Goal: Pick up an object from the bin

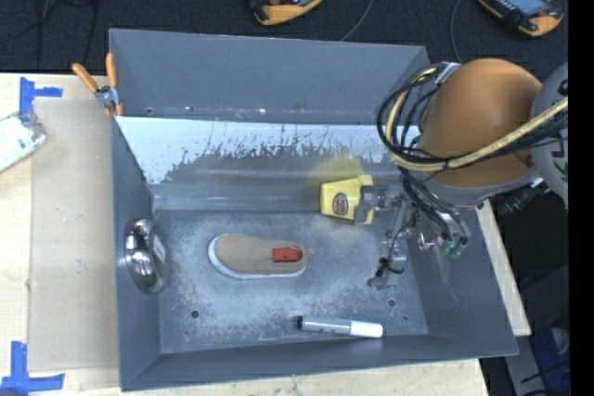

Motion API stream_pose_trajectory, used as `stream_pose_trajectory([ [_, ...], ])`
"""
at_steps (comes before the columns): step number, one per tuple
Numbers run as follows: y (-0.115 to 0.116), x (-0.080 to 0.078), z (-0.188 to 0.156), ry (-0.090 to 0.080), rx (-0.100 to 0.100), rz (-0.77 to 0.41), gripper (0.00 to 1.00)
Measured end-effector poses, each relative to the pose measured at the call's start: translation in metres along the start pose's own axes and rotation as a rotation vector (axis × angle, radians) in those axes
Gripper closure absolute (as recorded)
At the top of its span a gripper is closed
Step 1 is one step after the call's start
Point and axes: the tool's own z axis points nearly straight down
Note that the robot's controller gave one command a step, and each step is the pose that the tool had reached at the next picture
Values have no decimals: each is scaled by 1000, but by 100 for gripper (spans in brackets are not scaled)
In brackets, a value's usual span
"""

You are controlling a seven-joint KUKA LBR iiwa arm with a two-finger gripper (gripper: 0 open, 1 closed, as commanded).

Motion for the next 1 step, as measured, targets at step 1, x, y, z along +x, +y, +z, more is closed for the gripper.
stream_pose_trajectory([
  [1, 5, -18, 8, 0, -1, -342, 0],
])
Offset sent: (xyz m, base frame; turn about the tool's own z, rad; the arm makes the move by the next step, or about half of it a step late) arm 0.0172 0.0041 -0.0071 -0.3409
